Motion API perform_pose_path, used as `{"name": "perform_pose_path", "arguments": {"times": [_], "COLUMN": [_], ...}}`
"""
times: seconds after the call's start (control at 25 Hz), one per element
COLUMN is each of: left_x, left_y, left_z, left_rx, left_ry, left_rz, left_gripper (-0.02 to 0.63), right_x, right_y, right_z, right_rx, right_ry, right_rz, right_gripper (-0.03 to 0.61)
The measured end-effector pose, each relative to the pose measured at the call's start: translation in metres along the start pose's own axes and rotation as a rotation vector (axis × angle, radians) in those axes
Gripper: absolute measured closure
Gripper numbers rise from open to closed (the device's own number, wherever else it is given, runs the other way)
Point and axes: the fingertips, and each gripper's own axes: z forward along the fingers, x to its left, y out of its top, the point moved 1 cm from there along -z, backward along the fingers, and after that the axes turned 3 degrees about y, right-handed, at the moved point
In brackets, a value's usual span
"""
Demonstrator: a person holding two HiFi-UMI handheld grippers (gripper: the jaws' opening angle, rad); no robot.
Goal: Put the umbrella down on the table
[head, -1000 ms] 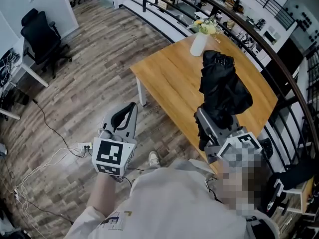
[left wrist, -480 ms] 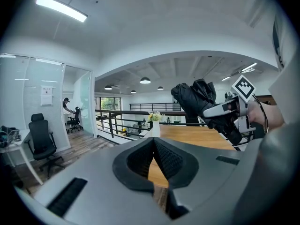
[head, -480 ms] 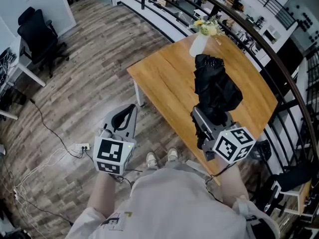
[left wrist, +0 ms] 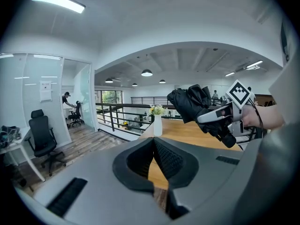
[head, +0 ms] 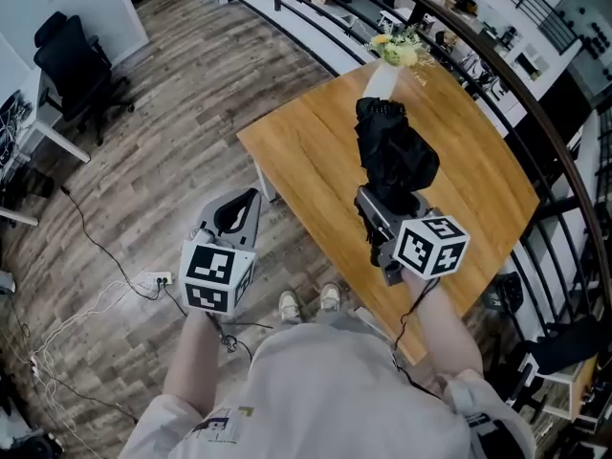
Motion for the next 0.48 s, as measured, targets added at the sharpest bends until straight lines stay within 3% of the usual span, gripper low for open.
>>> {"name": "perform_pose_path", "arguments": {"times": [0.24, 0.48], "left_x": [-0.023, -0.019], "left_y": [0.002, -0.017], "left_z": [0.036, 0.069], "left_rx": [0.032, 0.050], "left_ry": [-0.002, -0.026], "left_rz": [0.079, -0.044], "left_gripper": [0.597, 0.597], "right_x": [-0.043, -0.066], "right_y": [-0.029, -0.076], "right_z": [0.035, 0.082], "right_rx": [0.063, 0.147], "right_ry": [-0.010, -0.014], "right_rz": [-0.020, -0.030], "right_gripper": [0.293, 0.293]}}
